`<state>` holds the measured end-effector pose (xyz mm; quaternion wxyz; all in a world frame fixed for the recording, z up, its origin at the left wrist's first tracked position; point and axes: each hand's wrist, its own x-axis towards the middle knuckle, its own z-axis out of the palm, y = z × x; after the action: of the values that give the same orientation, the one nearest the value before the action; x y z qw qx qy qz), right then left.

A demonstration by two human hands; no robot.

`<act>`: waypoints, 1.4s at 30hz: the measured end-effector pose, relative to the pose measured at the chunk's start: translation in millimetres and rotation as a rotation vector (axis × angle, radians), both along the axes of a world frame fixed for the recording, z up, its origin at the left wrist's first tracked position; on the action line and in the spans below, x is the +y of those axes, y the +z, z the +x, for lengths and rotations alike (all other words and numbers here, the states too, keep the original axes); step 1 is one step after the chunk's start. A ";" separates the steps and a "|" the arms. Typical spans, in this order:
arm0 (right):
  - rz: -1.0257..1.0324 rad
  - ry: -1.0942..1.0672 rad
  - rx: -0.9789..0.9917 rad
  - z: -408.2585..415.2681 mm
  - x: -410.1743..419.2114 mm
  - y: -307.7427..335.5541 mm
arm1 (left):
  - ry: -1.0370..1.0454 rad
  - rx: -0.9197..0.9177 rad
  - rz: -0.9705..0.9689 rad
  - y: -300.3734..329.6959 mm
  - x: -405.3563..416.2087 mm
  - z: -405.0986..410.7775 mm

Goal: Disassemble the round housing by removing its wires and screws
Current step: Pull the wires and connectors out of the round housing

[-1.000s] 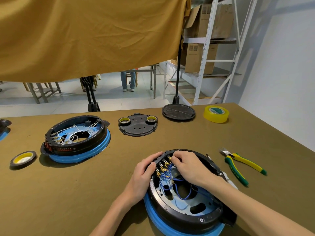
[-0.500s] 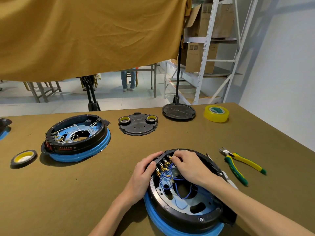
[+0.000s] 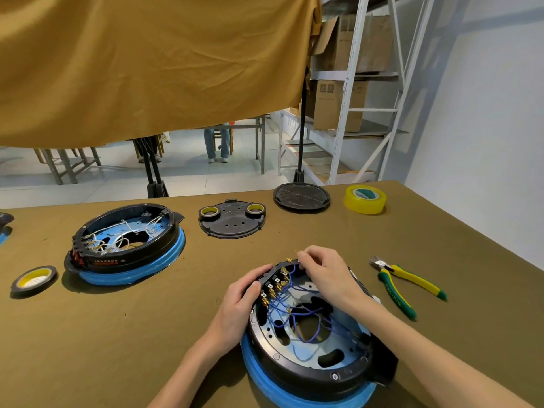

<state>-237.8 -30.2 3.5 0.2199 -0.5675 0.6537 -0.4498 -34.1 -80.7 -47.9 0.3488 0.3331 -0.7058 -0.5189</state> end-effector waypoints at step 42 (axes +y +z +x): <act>0.497 -0.438 0.743 -161.4 43.1 -32.5 | 0.033 0.046 0.022 0.5 3.5 0.8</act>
<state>-399.2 12.9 -29.1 0.0011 -0.4694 0.8791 -0.0834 -33.3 -77.2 -47.4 0.3697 0.3363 -0.6863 -0.5284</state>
